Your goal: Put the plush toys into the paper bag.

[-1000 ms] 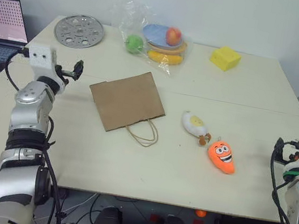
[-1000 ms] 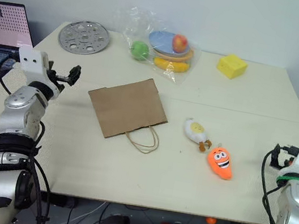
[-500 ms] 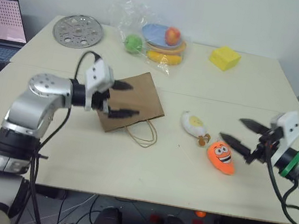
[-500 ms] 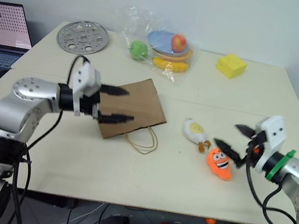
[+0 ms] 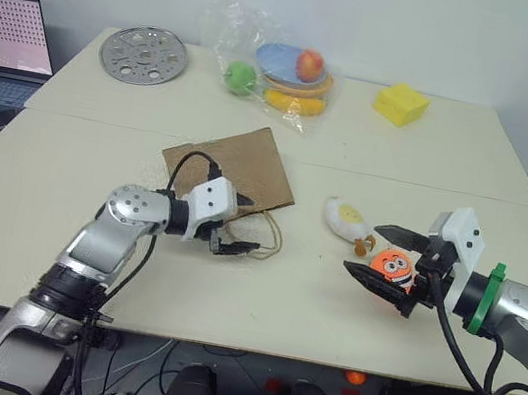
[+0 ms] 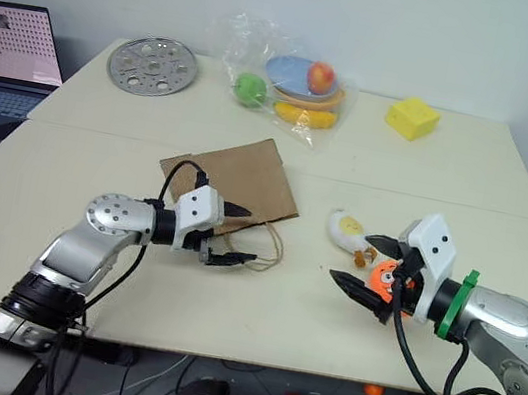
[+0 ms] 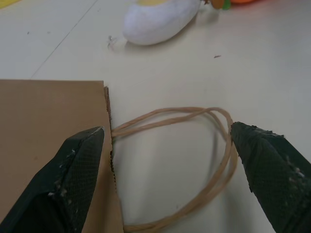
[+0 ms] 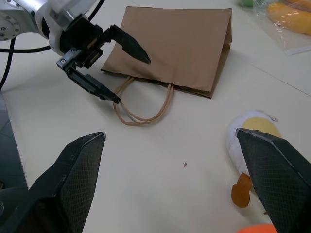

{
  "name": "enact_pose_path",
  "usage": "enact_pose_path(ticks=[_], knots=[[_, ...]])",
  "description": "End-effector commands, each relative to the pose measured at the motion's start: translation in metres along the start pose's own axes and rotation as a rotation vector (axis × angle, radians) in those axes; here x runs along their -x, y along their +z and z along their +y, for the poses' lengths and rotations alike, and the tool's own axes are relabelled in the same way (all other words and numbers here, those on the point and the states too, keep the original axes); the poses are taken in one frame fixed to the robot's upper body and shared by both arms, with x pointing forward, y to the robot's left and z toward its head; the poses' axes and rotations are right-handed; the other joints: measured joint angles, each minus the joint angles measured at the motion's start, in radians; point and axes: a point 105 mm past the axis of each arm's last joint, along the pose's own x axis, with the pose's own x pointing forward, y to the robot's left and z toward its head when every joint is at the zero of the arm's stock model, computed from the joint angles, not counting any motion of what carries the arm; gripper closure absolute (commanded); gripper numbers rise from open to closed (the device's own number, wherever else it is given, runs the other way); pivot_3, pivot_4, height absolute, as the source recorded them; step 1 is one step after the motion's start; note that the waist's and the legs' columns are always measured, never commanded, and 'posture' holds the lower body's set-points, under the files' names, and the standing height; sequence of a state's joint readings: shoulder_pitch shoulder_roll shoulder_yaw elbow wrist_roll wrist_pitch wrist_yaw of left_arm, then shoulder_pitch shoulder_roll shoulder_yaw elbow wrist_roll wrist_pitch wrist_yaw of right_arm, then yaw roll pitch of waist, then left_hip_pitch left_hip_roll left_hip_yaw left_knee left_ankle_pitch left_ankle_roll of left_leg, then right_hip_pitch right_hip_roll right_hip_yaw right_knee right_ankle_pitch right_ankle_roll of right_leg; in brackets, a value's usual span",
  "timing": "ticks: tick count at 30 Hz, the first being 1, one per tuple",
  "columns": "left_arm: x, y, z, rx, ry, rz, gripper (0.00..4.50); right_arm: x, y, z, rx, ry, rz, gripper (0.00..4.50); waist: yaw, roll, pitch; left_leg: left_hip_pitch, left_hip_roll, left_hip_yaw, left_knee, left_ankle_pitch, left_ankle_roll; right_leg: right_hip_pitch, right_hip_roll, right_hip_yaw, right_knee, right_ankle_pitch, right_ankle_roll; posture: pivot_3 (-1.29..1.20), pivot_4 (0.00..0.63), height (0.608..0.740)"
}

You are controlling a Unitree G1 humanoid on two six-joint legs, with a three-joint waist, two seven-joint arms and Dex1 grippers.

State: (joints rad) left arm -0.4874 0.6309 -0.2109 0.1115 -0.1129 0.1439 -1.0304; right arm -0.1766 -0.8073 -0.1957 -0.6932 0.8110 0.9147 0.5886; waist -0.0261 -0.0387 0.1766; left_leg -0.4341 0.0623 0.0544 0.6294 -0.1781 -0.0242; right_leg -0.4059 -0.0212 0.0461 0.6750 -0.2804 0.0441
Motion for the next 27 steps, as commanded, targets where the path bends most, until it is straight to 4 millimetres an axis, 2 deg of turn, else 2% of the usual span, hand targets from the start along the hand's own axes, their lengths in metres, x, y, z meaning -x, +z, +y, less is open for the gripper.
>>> enact_pose_path(ticks=[1,6,12,15,18,21,27], knots=[[0.002,0.004,0.003,-0.066,0.003,-0.003,0.05,0.005,0.011,-0.001,0.032,-0.023,-0.031,0.00,0.000,0.000,0.000,0.000,0.000,0.000,0.000,0.000,0.000,0.000,0.001,0.000,0.000,0.000,0.000,0.00,0.150,0.740],[-0.001,0.003,0.004,-0.084,0.001,0.004,0.05,0.006,0.012,-0.004,0.022,-0.045,-0.039,0.00,0.000,0.000,0.000,0.000,0.001,-0.002,-0.001,0.000,0.000,0.000,0.002,-0.002,0.001,0.000,0.000,0.00,0.150,0.740],[0.002,0.020,0.001,-0.044,-0.031,-0.085,0.05,0.005,0.012,-0.003,0.020,-0.044,-0.043,0.00,-0.001,0.000,0.000,0.000,0.001,-0.001,0.000,0.000,0.000,0.000,0.001,-0.001,0.001,0.000,0.000,0.00,0.150,0.740],[0.009,0.035,-0.005,0.023,-0.077,-0.175,0.05,0.005,0.013,-0.004,0.017,-0.049,-0.044,0.00,-0.001,0.000,0.000,0.000,0.001,-0.001,0.000,0.000,0.000,0.000,0.001,-0.001,0.001,0.000,0.000,0.00,0.150,0.740],[0.011,0.038,-0.007,0.064,-0.069,-0.195,0.05,0.005,0.013,-0.005,0.019,-0.054,-0.045,0.00,-0.001,0.000,0.000,0.000,0.001,-0.001,0.000,0.000,0.000,0.000,0.002,-0.001,0.002,0.000,0.000,0.00,0.150,0.740],[0.006,0.016,-0.019,-0.028,-0.089,-0.080,0.05,0.004,0.013,-0.003,0.006,-0.054,-0.053,0.00,-0.003,0.000,0.000,0.000,0.001,-0.001,0.000,0.000,0.000,0.000,0.002,-0.001,0.002,-0.001,0.000,0.00,0.150,0.740],[0.002,-0.004,-0.008,-0.133,-0.036,0.004,0.05,0.003,0.010,-0.003,0.005,-0.064,-0.047,0.00,-0.002,0.000,0.000,0.001,0.001,-0.001,0.000,0.000,0.000,0.000,0.001,-0.001,0.002,-0.001,-0.002,0.00,0.150,0.740]])
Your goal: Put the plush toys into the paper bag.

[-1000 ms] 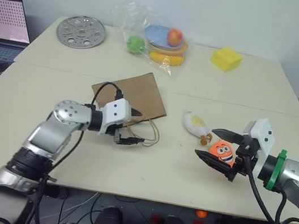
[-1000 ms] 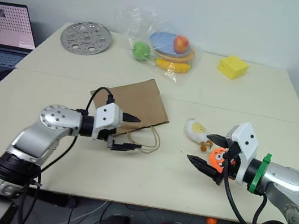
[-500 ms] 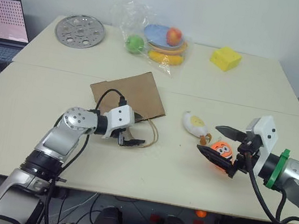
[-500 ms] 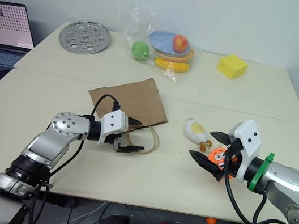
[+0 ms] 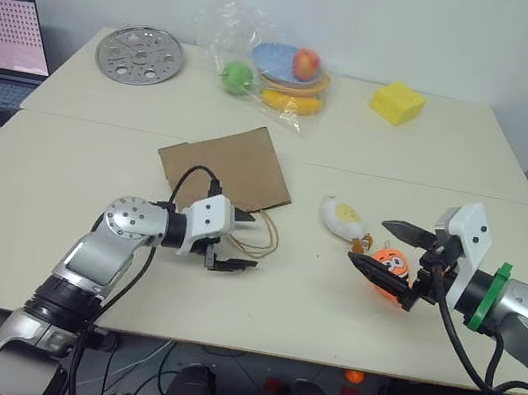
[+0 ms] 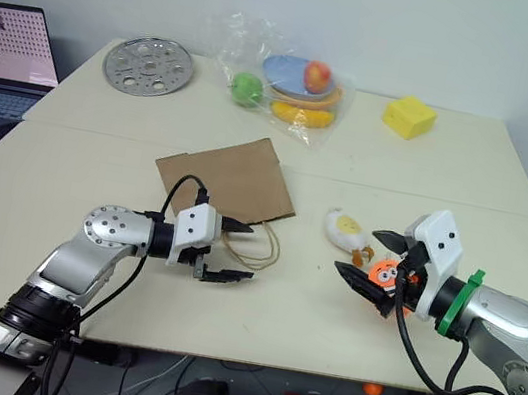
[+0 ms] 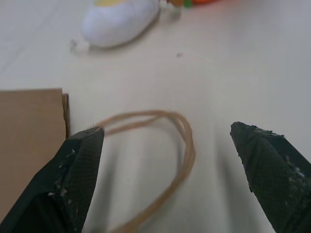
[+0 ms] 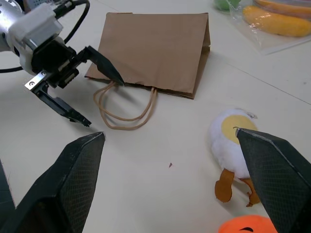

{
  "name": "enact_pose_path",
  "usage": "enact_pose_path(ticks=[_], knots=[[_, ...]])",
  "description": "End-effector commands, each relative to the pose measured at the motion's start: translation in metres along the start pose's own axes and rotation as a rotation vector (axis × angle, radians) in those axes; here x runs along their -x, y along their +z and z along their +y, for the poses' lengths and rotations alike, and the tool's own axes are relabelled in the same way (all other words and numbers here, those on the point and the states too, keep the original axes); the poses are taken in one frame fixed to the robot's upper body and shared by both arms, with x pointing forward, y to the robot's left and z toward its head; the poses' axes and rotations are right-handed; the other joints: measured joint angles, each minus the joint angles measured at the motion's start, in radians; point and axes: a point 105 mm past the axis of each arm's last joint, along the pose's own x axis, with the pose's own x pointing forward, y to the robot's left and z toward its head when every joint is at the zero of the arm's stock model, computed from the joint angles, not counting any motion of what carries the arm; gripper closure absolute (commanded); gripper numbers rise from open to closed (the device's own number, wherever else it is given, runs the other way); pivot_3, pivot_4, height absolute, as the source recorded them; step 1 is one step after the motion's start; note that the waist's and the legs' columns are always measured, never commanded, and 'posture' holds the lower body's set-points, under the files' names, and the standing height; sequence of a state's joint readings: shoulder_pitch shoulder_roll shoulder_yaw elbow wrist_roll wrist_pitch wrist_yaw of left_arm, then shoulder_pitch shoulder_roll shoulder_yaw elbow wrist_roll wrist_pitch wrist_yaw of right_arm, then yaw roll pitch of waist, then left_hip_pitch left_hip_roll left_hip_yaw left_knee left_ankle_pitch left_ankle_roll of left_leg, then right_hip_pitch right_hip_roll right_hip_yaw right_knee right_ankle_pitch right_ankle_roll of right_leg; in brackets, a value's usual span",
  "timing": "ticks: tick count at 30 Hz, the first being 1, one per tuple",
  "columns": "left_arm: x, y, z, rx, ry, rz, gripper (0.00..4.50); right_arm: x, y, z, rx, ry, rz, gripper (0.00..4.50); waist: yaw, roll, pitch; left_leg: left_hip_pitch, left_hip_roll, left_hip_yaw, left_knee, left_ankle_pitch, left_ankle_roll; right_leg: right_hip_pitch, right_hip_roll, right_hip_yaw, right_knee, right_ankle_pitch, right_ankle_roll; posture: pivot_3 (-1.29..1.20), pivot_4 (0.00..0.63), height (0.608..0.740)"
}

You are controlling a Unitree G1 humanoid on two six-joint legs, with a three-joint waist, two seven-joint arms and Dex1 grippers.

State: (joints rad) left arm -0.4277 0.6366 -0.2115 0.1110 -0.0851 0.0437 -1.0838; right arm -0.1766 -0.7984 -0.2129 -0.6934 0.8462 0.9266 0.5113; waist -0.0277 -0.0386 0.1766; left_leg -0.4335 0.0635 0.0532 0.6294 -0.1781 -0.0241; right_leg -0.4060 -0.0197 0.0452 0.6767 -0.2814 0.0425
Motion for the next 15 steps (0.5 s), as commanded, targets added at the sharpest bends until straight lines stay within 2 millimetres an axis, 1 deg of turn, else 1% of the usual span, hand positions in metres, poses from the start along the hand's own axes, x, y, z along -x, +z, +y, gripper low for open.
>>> enact_pose_path(ticks=[1,4,8,12,15], knots=[[0.000,0.004,0.014,-0.083,0.053,0.005,0.05,0.002,0.008,0.003,0.029,-0.004,-0.034,0.00,0.000,0.000,0.000,0.000,0.000,0.000,0.000,0.000,0.000,0.000,0.000,0.000,0.000,0.000,0.000,0.00,0.150,0.740],[-0.002,0.007,0.022,-0.054,0.094,-0.023,0.05,0.002,0.008,0.002,0.028,-0.013,-0.036,0.00,0.001,0.000,0.000,0.000,0.000,0.000,0.000,0.000,0.000,0.000,-0.001,0.000,-0.001,0.000,0.000,0.00,0.150,0.740],[-0.003,0.009,0.024,-0.032,0.096,-0.041,0.05,0.002,0.008,0.002,0.024,-0.019,-0.037,0.00,0.001,0.000,0.000,-0.001,0.000,0.001,0.000,0.000,0.000,0.000,-0.001,0.000,-0.001,0.000,0.001,0.00,0.150,0.740],[-0.002,0.013,0.021,-0.012,0.076,-0.063,0.05,0.003,0.008,0.001,0.025,-0.023,-0.036,0.00,0.000,0.000,0.000,0.000,0.000,0.000,0.000,0.000,0.000,0.000,0.000,-0.001,0.000,0.000,0.001,0.00,0.150,0.740],[-0.002,0.017,0.012,0.005,0.016,-0.087,0.05,0.004,0.008,0.000,0.028,-0.026,-0.032,0.00,0.000,0.000,0.000,0.000,0.000,-0.001,0.000,0.000,0.000,0.000,0.001,-0.001,0.001,0.000,0.001,0.00,0.150,0.740]])
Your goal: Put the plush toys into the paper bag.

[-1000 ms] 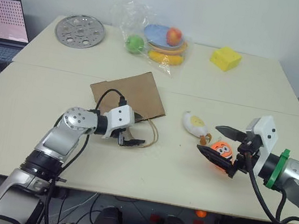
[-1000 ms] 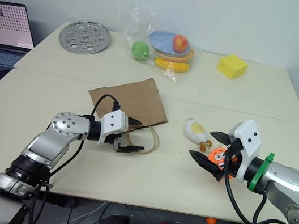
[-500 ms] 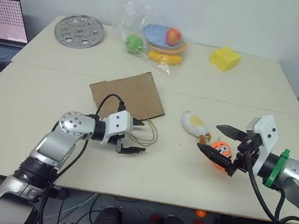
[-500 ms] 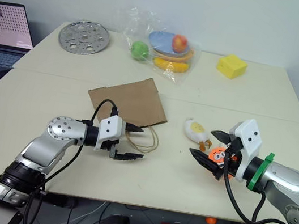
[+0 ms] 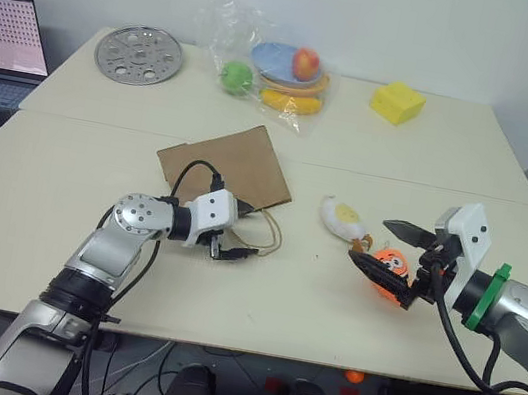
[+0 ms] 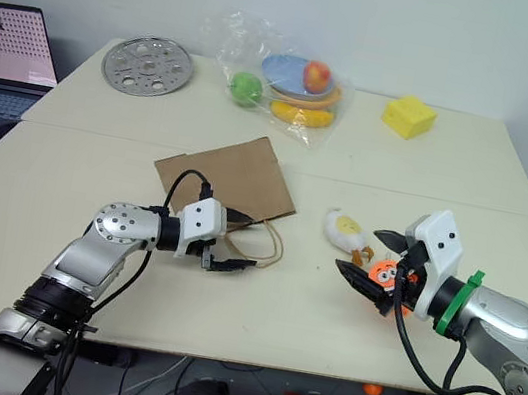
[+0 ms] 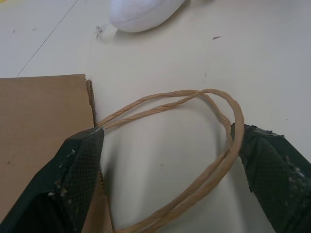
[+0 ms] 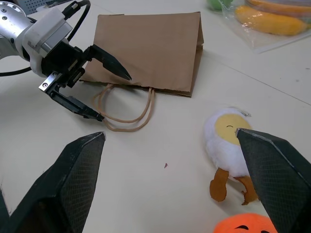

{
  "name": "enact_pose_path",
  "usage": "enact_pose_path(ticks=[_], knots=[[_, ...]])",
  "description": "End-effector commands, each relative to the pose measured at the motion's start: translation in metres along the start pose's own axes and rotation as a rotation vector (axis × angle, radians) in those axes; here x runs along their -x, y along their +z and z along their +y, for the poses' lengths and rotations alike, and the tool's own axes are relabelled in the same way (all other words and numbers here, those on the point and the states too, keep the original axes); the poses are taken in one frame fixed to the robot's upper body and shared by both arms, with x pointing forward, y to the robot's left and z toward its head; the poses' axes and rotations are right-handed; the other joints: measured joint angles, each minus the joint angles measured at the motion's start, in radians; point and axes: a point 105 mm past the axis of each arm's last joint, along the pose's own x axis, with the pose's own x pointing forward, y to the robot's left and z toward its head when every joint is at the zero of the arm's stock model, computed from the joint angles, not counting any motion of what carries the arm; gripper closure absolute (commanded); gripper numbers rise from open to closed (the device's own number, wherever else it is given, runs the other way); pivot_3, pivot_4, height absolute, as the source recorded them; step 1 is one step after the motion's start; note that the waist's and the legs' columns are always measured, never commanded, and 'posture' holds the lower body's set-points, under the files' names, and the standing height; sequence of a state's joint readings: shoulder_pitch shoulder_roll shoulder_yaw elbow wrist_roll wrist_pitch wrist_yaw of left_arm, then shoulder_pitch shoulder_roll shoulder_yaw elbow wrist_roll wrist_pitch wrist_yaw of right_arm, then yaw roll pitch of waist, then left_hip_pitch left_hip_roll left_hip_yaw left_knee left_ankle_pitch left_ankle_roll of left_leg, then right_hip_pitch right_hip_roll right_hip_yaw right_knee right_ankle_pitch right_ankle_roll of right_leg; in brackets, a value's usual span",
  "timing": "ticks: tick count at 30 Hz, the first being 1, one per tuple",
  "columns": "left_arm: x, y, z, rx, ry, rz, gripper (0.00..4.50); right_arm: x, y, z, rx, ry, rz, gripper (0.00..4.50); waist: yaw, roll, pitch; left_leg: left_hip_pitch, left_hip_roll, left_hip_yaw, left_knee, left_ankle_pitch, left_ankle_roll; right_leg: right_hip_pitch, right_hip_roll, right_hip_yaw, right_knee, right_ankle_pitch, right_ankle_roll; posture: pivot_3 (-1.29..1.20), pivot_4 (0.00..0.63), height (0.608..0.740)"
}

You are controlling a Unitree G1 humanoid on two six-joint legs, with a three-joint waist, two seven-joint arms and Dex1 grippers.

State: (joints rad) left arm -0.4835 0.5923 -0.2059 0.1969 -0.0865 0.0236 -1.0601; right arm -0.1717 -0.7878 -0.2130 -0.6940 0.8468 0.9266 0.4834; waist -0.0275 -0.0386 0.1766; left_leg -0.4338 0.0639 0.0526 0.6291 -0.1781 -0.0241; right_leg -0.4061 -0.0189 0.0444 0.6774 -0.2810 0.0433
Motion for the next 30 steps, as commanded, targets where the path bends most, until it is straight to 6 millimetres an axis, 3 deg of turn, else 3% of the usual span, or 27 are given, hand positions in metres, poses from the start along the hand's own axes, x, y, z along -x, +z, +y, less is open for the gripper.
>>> enact_pose_path(ticks=[1,15,18,30], knots=[[0.005,0.016,-0.002,-0.014,-0.032,-0.057,0.05,0.005,0.009,0.002,0.039,-0.003,-0.027,0.00,0.000,0.000,0.000,0.000,0.000,0.000,0.000,0.000,0.000,0.000,0.000,0.000,0.000,0.000,0.000,0.00,0.150,0.740],[-0.008,0.006,0.019,-0.056,0.069,-0.005,0.05,0.007,0.012,-0.001,0.050,-0.017,-0.027,0.00,0.001,0.000,0.000,0.000,-0.001,0.000,0.000,0.000,0.000,0.000,0.000,0.000,0.000,0.000,0.000,0.00,0.150,0.740],[-0.009,0.011,0.024,-0.048,0.082,-0.027,0.67,0.007,0.012,-0.002,0.050,-0.018,-0.029,0.00,0.001,0.000,0.000,0.000,-0.001,0.000,0.000,0.000,0.000,0.000,0.000,0.000,0.000,0.000,0.000,0.00,0.150,0.740],[-0.003,0.011,0.030,-0.054,0.088,-0.029,4.47,0.006,0.011,-0.002,0.046,-0.029,-0.032,0.00,0.000,0.000,0.000,0.000,-0.001,0.000,0.000,0.000,0.000,0.000,0.000,0.000,0.000,0.000,0.000,0.00,0.150,0.740]])
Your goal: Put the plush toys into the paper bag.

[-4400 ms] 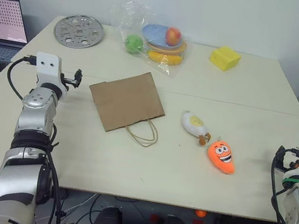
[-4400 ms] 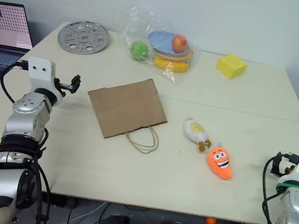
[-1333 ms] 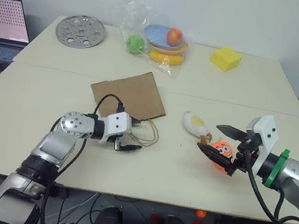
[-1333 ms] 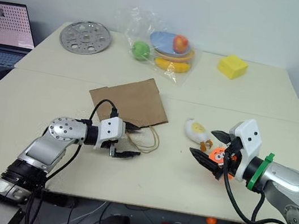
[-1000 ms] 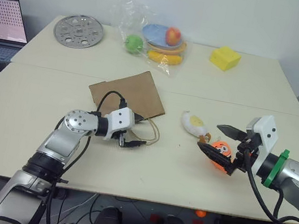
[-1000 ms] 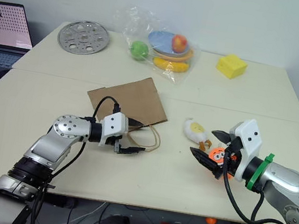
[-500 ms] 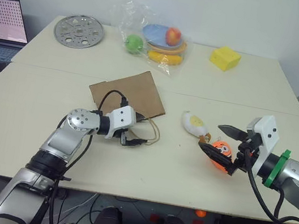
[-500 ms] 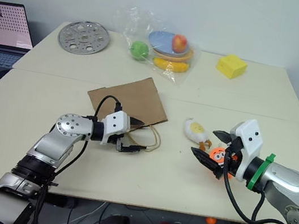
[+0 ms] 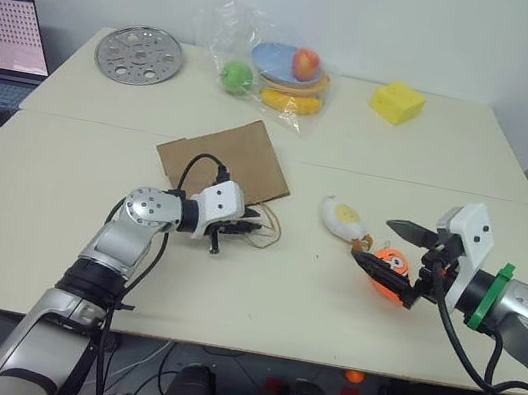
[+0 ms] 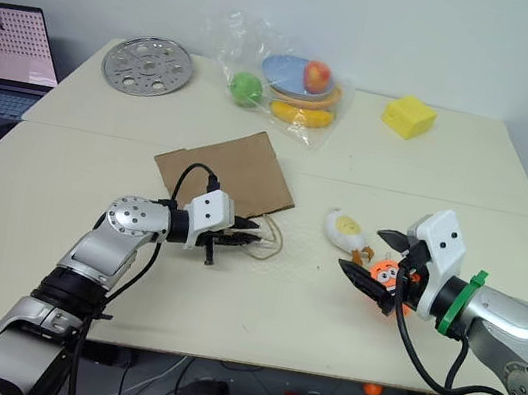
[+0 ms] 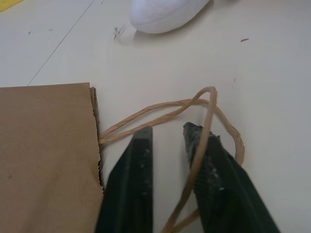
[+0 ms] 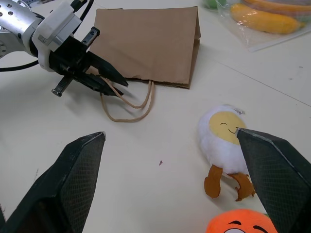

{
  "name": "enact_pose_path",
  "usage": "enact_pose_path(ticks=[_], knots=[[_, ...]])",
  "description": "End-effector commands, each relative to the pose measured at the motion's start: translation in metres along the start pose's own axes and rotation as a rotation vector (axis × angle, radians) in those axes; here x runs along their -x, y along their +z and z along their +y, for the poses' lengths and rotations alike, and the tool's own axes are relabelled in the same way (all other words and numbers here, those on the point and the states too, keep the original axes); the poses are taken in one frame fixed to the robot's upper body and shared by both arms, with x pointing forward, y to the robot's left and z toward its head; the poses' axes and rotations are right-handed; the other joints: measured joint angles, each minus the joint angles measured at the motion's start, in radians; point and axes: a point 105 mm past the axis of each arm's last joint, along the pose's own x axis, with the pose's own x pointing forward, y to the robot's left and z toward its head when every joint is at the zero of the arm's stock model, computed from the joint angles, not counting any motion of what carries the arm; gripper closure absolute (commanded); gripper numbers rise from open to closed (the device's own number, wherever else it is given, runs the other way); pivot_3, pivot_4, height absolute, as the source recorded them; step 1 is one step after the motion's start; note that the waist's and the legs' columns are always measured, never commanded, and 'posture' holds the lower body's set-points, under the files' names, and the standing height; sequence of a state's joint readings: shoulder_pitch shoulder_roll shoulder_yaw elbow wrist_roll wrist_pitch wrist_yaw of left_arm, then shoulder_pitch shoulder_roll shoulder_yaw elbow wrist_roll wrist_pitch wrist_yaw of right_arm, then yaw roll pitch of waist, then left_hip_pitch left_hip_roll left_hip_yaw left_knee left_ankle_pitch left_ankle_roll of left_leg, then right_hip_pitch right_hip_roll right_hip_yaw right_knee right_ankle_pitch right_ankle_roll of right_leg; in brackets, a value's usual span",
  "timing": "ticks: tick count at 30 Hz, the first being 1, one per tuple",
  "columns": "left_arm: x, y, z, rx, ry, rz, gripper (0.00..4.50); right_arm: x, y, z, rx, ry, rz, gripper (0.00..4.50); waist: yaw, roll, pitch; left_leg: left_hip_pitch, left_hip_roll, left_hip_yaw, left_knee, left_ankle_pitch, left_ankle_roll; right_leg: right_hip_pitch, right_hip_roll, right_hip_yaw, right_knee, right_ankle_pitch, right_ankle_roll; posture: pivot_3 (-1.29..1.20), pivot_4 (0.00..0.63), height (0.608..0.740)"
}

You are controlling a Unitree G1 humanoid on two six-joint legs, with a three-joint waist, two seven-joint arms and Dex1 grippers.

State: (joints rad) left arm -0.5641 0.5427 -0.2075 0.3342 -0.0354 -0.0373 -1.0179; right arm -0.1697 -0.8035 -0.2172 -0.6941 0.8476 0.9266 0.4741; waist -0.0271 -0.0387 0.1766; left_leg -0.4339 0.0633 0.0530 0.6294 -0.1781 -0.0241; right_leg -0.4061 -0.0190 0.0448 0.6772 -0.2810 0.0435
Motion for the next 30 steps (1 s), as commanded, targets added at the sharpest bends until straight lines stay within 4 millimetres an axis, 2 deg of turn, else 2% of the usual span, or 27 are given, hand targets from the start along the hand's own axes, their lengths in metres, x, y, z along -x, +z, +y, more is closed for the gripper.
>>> enact_pose_path(ticks=[1,4,7,9,11,13,20,24,28,30], knots=[[0.007,0.013,0.014,-0.037,0.034,-0.037,4.47,0.005,0.011,0.000,0.037,-0.012,-0.040,0.00,0.000,0.000,0.000,0.000,0.000,0.000,0.000,0.000,0.000,0.000,0.000,0.000,0.000,0.000,0.000,0.00,0.150,0.740],[0.013,0.020,0.020,-0.031,0.039,-0.054,4.47,0.004,0.012,0.000,0.041,-0.015,-0.048,0.00,0.000,0.000,0.000,0.000,0.000,0.000,0.000,0.000,0.000,0.000,0.000,0.000,0.000,0.000,0.000,0.00,0.150,0.740],[0.023,0.047,0.037,0.035,0.074,-0.162,4.47,-0.003,0.018,-0.003,0.052,-0.037,-0.087,0.00,0.000,0.000,0.000,0.000,0.000,0.000,0.000,0.000,0.000,0.000,0.000,0.000,0.000,0.000,0.000,0.00,0.150,0.740],[0.030,0.068,0.040,0.084,0.051,-0.245,4.50,-0.009,0.021,-0.002,0.044,-0.032,-0.110,0.38,-0.002,0.000,0.000,0.000,0.000,0.000,0.000,0.000,0.000,0.000,0.001,0.000,0.001,0.000,0.000,0.00,0.150,0.740],[0.036,0.083,0.042,0.111,0.031,-0.291,4.50,-0.014,0.023,0.002,0.022,-0.007,-0.131,0.91,-0.002,0.000,0.000,0.000,0.000,0.000,0.000,0.000,0.000,0.000,0.001,0.000,0.001,0.000,0.000,0.00,0.150,0.740],[0.041,0.090,0.043,0.122,0.016,-0.306,4.50,-0.018,0.023,0.005,0.013,0.008,-0.135,1.72,-0.002,0.000,0.000,0.000,0.000,0.000,0.000,0.000,0.000,0.000,0.001,0.000,0.001,0.000,0.000,0.00,0.150,0.740],[0.047,0.107,0.037,0.161,-0.064,-0.342,4.50,-0.072,0.033,0.012,0.022,0.058,-0.191,4.35,-0.006,0.000,0.000,0.001,0.001,-0.001,0.000,0.000,0.000,-0.001,0.002,0.000,0.003,-0.001,0.001,0.00,0.150,0.740],[0.047,0.114,0.038,0.180,-0.065,-0.371,4.50,-0.102,0.034,0.016,0.023,0.072,-0.207,4.46,-0.004,0.000,0.000,0.000,0.001,-0.001,0.000,0.000,0.000,-0.001,0.002,0.000,0.002,-0.001,0.001,0.00,0.150,0.740],[0.051,0.126,0.035,0.210,-0.089,-0.424,4.50,-0.151,0.025,0.034,-0.009,0.111,-0.198,4.46,-0.004,0.000,0.000,0.000,0.001,-0.001,0.000,0.000,0.000,-0.001,0.002,-0.001,0.002,-0.001,0.001,0.00,0.150,0.740],[0.054,0.132,0.036,0.227,-0.086,-0.450,4.50,-0.167,0.022,0.040,-0.016,0.118,-0.195,4.46,-0.005,0.000,0.000,0.000,0.001,-0.002,0.000,0.000,0.000,-0.002,0.003,-0.001,0.003,-0.001,0.001,0.00,0.150,0.740]])
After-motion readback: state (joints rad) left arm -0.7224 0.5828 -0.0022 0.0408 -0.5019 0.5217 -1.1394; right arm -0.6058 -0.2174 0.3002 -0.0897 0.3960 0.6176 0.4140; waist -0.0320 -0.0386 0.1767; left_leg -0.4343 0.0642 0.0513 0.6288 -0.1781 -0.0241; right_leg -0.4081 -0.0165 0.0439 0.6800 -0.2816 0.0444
